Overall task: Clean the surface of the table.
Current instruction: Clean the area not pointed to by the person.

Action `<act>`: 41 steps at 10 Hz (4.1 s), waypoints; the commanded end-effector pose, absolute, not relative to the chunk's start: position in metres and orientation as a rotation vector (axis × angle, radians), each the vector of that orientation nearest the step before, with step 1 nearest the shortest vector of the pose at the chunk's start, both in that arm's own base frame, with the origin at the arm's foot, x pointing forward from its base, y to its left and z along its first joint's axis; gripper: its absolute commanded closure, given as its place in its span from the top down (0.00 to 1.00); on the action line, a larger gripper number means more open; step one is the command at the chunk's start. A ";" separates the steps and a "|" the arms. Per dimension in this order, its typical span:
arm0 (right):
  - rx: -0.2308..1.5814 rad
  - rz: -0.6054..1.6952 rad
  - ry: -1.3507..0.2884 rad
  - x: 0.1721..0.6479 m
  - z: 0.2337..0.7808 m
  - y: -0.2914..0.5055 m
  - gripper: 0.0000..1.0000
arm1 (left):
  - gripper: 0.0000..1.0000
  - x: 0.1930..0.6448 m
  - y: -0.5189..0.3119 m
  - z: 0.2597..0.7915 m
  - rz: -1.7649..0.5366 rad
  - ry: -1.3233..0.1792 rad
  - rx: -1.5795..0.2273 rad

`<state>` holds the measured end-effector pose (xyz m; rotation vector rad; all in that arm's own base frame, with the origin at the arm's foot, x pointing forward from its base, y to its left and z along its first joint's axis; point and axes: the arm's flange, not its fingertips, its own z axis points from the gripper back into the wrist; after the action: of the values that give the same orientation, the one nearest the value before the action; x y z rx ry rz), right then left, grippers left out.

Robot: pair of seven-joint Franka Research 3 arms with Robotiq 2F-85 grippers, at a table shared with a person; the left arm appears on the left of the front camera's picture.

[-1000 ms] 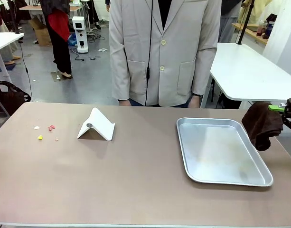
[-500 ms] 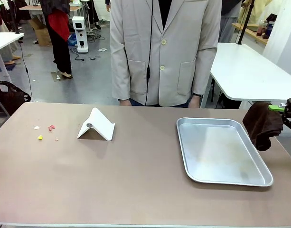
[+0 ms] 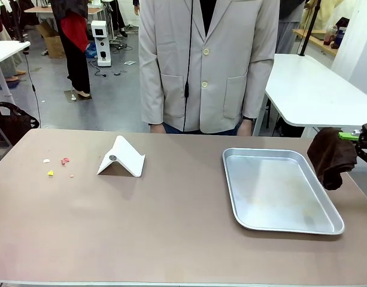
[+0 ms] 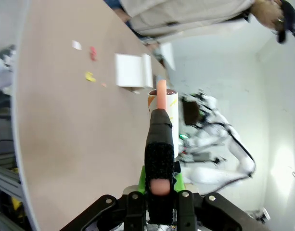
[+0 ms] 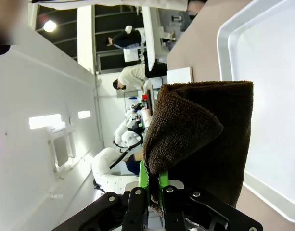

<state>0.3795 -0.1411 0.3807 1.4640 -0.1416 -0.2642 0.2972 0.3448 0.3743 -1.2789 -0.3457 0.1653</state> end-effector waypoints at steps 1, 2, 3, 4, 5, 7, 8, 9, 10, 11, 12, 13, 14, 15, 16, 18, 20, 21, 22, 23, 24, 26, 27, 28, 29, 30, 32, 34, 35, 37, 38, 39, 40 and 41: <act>1.456 -0.248 -0.161 0.381 0.382 -0.141 0.09 | 0.22 0.313 0.308 0.389 0.301 -0.342 -1.071; 1.456 -0.248 -0.161 0.381 0.382 -0.141 0.09 | 0.22 0.324 0.296 0.390 0.317 -0.321 -1.029; 1.456 -0.248 -0.161 0.381 0.382 -0.141 0.09 | 0.22 0.337 0.288 0.392 0.332 -0.306 -0.991; 1.456 -0.248 -0.161 0.381 0.382 -0.141 0.09 | 0.22 0.348 0.283 0.392 0.337 -0.266 -0.982; 1.456 -0.248 -0.161 0.381 0.382 -0.141 0.09 | 0.22 0.361 0.279 0.388 0.379 -0.249 -0.939; 1.456 -0.248 -0.161 0.381 0.382 -0.141 0.09 | 0.22 0.378 0.276 0.376 0.419 -0.206 -0.903; 1.456 -0.248 -0.161 0.381 0.382 -0.141 0.09 | 0.22 0.384 0.275 0.373 0.416 -0.192 -0.890; 1.456 -0.248 -0.161 0.381 0.382 -0.141 0.09 | 0.22 0.389 0.275 0.370 0.412 -0.207 -0.871; 1.456 -0.248 -0.161 0.381 0.382 -0.141 0.09 | 0.22 0.395 0.278 0.366 0.417 -0.217 -0.851; 1.456 -0.248 -0.161 0.381 0.382 -0.141 0.09 | 0.22 0.398 0.280 0.360 0.421 -0.207 -0.844; 1.456 -0.248 -0.161 0.381 0.382 -0.141 0.09 | 0.22 0.401 0.282 0.355 0.411 -0.216 -0.834; 1.456 -0.248 -0.161 0.381 0.382 -0.141 0.09 | 0.22 0.403 0.282 0.352 0.403 -0.229 -0.803; 1.456 -0.248 -0.161 0.381 0.382 -0.141 0.09 | 0.22 0.403 0.281 0.348 0.392 -0.223 -0.801; 1.456 -0.248 -0.161 0.381 0.382 -0.141 0.09 | 0.22 0.405 0.281 0.343 0.396 -0.230 -0.781; 1.456 -0.248 -0.161 0.381 0.382 -0.141 0.09 | 0.22 0.407 0.279 0.338 0.398 -0.211 -0.784; 1.456 -0.248 -0.161 0.381 0.382 -0.141 0.09 | 0.22 0.412 0.274 0.329 0.398 -0.185 -0.776; 1.456 -0.248 -0.161 0.381 0.382 -0.141 0.09 | 0.22 0.417 0.267 0.321 0.391 -0.151 -0.775; 1.456 -0.248 -0.161 0.381 0.382 -0.141 0.09 | 0.22 0.421 0.262 0.318 0.387 -0.140 -0.768; 1.456 -0.248 -0.161 0.381 0.382 -0.141 0.09 | 0.22 0.429 0.256 0.313 0.388 -0.126 -0.766; 1.456 -0.248 -0.161 0.381 0.382 -0.141 0.09 | 0.22 0.436 0.250 0.310 0.384 -0.115 -0.765; 1.456 -0.248 -0.161 0.381 0.382 -0.141 0.09 | 0.22 0.443 0.242 0.309 0.377 -0.106 -0.768; 1.456 -0.248 -0.161 0.381 0.382 -0.141 0.09 | 0.22 0.458 0.226 0.308 0.376 -0.095 -0.779; 1.456 -0.248 -0.161 0.381 0.382 -0.141 0.09 | 0.22 0.465 0.216 0.309 0.380 -0.094 -0.788; 1.456 -0.248 -0.161 0.381 0.382 -0.141 0.09 | 0.22 0.470 0.201 0.314 0.377 -0.098 -0.795; 1.456 -0.248 -0.161 0.381 0.382 -0.141 0.09 | 0.22 0.475 0.190 0.315 0.362 -0.096 -0.802; 1.456 -0.248 -0.161 0.381 0.382 -0.141 0.09 | 0.22 0.480 0.181 0.314 0.350 -0.092 -0.796; 1.456 -0.248 -0.161 0.381 0.382 -0.141 0.09 | 0.22 0.487 0.166 0.311 0.323 -0.089 -0.803; 1.456 -0.248 -0.161 0.381 0.382 -0.141 0.09 | 0.22 0.494 0.159 0.312 0.302 -0.104 -0.833; 1.456 -0.248 -0.161 0.381 0.382 -0.141 0.09 | 0.22 0.495 0.157 0.316 0.290 -0.119 -0.856; 1.456 -0.248 -0.161 0.381 0.382 -0.141 0.09 | 0.22 0.489 0.159 0.338 0.252 -0.180 -0.944; 1.456 -0.248 -0.161 0.381 0.382 -0.141 0.09 | 0.22 0.479 0.160 0.357 0.210 -0.225 -1.003; 1.456 -0.248 -0.161 0.381 0.382 -0.141 0.09 | 0.22 0.461 0.163 0.381 0.149 -0.284 -1.075; 1.456 -0.248 -0.161 0.381 0.382 -0.141 0.09 | 0.22 0.443 0.168 0.400 0.101 -0.330 -1.119; 1.456 -0.248 -0.161 0.381 0.382 -0.141 0.09 | 0.22 0.426 0.175 0.413 0.067 -0.337 -1.154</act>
<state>0.3797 -0.1415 0.3805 1.4634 -0.1428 -0.2643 0.4508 0.1707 0.4079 -1.0868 -0.3062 0.1200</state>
